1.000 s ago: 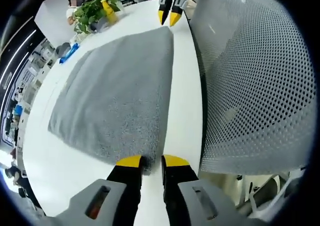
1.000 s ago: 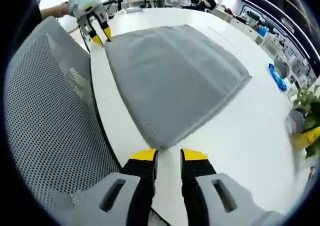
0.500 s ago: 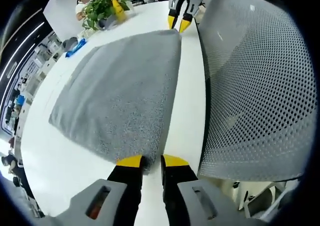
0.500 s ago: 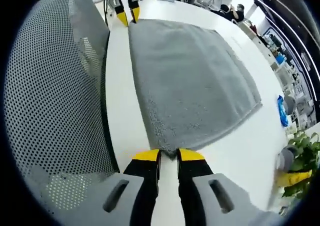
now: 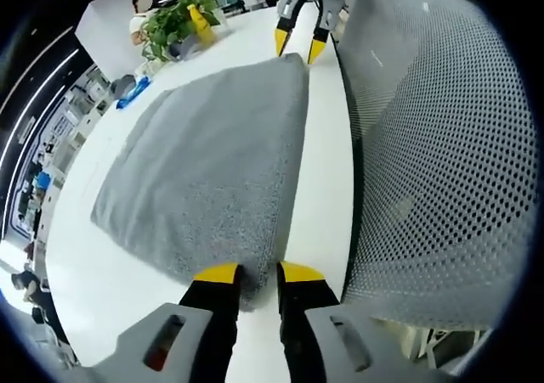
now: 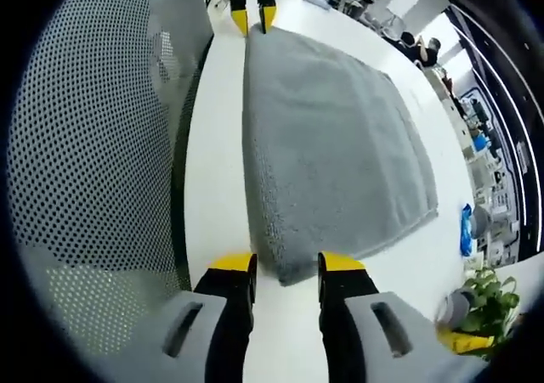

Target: Fold the towel on the table until its edges align and the towel forms a compact rectangular stack.

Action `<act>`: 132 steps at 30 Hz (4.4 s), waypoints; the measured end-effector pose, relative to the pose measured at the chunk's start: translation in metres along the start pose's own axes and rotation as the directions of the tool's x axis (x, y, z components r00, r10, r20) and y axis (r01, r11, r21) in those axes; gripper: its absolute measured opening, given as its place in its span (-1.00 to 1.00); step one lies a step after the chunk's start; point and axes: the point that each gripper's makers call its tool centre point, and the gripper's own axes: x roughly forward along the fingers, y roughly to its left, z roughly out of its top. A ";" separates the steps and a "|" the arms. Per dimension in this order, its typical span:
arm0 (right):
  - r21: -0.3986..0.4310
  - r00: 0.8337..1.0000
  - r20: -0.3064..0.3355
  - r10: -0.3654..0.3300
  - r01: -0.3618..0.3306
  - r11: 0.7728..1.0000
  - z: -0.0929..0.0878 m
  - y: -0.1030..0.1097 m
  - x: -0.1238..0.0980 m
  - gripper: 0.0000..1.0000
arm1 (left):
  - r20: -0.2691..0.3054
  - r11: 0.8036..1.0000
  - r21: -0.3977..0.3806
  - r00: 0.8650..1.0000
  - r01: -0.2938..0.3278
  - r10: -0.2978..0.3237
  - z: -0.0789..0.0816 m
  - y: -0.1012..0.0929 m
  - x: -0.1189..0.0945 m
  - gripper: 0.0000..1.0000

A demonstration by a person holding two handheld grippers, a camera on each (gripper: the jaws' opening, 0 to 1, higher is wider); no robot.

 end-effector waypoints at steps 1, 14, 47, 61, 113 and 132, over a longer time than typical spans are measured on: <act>0.001 1.000 -0.005 0.020 -0.020 1.000 -0.003 0.003 0.002 -0.64 | -0.002 1.000 -0.001 1.000 -0.004 0.004 0.000 0.002 0.001 -0.66; 0.352 0.992 0.116 0.049 -0.087 0.932 -0.004 0.002 0.005 -0.96 | -0.006 0.998 -0.054 1.000 -0.026 0.026 0.005 0.005 0.002 -0.92; 0.785 0.868 0.403 -0.289 -0.166 0.597 0.021 -0.070 -0.063 -1.00 | 0.419 0.837 -0.546 0.859 -0.020 0.294 0.077 0.059 -0.061 -0.96; 0.813 0.775 0.481 -0.411 -0.219 0.539 0.027 -0.092 -0.092 -1.00 | 0.506 0.808 -0.590 0.780 0.000 0.370 0.097 0.074 -0.097 -0.96; 0.493 0.231 0.851 -0.472 -0.663 0.563 0.095 -0.103 -0.199 -1.00 | 0.704 0.650 -0.697 0.464 0.303 0.538 0.111 0.098 -0.182 -0.95; 0.725 0.481 0.688 -0.543 -0.444 0.526 0.066 -0.114 -0.156 -1.00 | 0.600 0.551 -0.787 0.558 0.279 0.574 0.087 0.107 -0.157 -0.95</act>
